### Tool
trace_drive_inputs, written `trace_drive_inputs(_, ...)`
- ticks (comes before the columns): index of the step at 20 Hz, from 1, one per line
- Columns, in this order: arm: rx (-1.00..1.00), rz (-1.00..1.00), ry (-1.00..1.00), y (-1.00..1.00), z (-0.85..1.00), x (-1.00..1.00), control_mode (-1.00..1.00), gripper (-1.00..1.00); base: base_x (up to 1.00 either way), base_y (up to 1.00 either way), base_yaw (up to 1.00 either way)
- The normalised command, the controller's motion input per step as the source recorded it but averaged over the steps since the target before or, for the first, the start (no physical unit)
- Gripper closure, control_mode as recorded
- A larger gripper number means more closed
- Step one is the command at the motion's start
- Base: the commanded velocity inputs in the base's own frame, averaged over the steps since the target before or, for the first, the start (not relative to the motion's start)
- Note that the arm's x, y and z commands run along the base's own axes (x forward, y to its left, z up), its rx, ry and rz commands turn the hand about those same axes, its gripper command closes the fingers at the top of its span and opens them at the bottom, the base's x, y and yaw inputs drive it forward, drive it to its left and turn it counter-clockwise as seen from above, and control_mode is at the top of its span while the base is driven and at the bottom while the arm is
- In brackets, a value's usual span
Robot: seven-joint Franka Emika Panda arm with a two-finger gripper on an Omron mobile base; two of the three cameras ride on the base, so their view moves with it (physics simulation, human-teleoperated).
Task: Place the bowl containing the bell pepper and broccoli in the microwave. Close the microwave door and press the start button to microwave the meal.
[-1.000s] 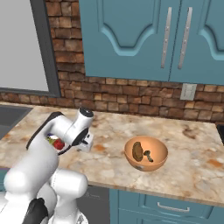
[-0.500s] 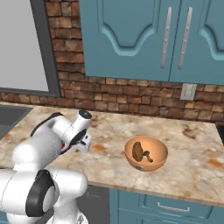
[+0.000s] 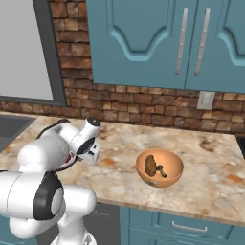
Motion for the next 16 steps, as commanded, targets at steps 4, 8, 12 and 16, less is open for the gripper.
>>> trace_drive_inputs(4,0.00,0.00,0.00,0.00,0.00,0.00,-1.00,1.00,0.00,0.00,0.00)
trace_drive_inputs(8,0.02,0.00,0.00,0.00,0.13,0.00,-1.00,1.00,0.00,0.00,0.00)
trace_drive_inputs(12,0.07,0.00,0.00,-0.23,0.39,-0.16,-1.00,1.00,0.00,0.00,0.00)
trace_drive_inputs(16,0.24,0.00,-0.07,-0.58,0.58,-0.43,-1.00,1.00,0.00,0.00,0.00)
